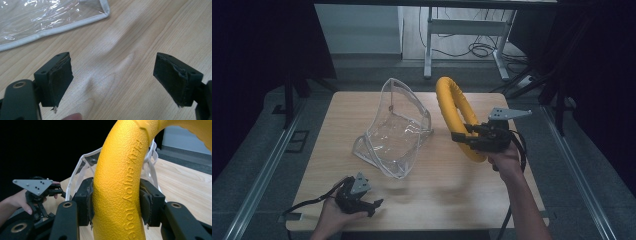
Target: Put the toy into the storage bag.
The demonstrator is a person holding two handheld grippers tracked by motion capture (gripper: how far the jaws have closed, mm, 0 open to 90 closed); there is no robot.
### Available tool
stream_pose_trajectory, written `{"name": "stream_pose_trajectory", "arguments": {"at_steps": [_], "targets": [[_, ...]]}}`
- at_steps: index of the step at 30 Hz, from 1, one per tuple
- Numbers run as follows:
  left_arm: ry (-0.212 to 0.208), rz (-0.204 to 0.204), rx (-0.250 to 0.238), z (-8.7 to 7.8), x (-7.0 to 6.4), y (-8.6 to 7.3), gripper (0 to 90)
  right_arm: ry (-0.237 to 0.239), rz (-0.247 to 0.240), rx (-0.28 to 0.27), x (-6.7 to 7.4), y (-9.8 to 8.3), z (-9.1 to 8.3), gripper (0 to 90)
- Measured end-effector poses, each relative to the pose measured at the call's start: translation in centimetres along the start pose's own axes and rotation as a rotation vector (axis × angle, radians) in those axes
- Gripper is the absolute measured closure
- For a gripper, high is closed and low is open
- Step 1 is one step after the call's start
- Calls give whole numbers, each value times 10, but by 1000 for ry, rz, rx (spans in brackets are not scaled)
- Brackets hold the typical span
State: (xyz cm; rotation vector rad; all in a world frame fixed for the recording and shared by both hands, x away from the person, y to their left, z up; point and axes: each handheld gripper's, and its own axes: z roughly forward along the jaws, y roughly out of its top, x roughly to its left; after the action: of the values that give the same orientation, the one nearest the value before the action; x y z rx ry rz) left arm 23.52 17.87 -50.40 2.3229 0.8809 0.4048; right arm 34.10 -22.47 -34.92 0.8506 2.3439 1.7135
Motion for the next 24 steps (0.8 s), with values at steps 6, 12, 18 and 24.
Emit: {"name": "stream_pose_trajectory", "arguments": {"at_steps": [6, 12, 18, 24], "targets": [[-2, 0, -1, 0, 0, 0, 154, 14, 1, -15, 3, 1, 2, 516], [-5, -1, -1, 1, 0, 0, 154, 34, 8, -57, 9, 4, 3, 516], [-6, -1, -1, 1, 0, 0, 154, 53, 18, -87, 14, 6, 5, 516], [-8, -1, 0, 1, 0, 0, 154, 73, 23, -115, 22, 8, 12, 515]]}}
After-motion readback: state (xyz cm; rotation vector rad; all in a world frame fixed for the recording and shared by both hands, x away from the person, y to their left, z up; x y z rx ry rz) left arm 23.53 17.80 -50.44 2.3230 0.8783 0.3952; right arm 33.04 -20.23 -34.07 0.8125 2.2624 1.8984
